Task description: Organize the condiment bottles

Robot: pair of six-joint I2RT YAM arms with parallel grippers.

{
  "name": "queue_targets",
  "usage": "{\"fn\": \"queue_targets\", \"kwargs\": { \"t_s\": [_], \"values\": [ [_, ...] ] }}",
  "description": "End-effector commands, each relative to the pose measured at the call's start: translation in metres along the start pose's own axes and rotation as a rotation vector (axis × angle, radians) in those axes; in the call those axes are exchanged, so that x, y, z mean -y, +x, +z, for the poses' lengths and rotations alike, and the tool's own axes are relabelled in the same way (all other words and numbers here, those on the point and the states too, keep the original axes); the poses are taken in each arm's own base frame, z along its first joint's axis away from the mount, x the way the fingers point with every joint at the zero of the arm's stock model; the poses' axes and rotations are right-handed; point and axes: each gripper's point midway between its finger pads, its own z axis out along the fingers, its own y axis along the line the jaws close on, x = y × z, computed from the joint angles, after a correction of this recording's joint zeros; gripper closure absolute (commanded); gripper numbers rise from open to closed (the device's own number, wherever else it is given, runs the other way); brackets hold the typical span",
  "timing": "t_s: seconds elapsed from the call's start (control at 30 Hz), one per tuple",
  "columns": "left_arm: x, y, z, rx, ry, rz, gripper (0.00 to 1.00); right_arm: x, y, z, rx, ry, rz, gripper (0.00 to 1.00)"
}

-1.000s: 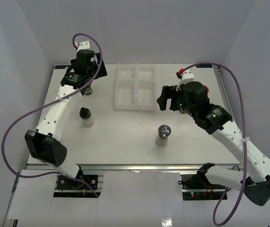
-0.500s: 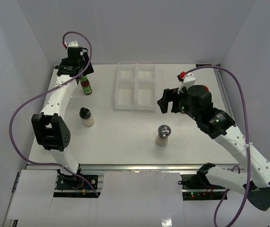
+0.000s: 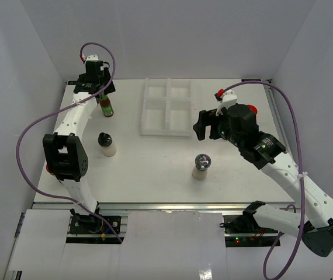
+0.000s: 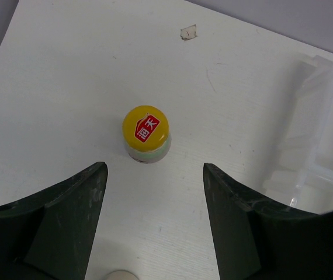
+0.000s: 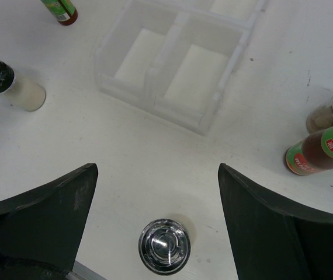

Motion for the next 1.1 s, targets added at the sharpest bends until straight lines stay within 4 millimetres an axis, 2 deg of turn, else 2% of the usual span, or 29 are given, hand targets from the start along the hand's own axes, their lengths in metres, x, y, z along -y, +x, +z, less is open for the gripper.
{"fn": "queue_targets", "kwargs": {
  "t_s": [0.0, 0.37, 0.73, 0.8, 0.87, 0.93, 1.07],
  "values": [
    [-0.001, -0.001, 0.014, 0.022, 0.026, 0.017, 0.24, -0.003, -0.017, 0.000, 0.048, -0.011, -0.012, 0.10],
    [-0.003, 0.014, 0.035, 0.020, 0.015, 0.042, 0.28, -0.003, -0.008, 0.009, 0.015, -0.007, -0.024, 0.10],
    [-0.002, 0.011, 0.046, 0.039, 0.007, 0.072, 0.35, 0.002, -0.008, 0.008, 0.023, 0.013, -0.033, 0.10],
    [-0.003, 0.011, 0.047, 0.045, 0.007, 0.079, 0.39, 0.002, -0.007, 0.008, 0.026, 0.014, -0.034, 0.10],
    [-0.002, 0.008, 0.046, 0.055, 0.012, 0.088, 0.50, 0.003, -0.005, 0.009, 0.022, 0.014, -0.036, 0.10],
    [-0.002, 0.006, 0.046, 0.063, 0.014, 0.098, 0.67, 0.003, -0.005, 0.008, 0.022, 0.016, -0.035, 0.10],
    [-0.001, -0.002, 0.041, 0.078, 0.020, 0.113, 0.94, 0.004, -0.005, 0.007, 0.026, 0.019, -0.035, 0.10]
  ]
}}
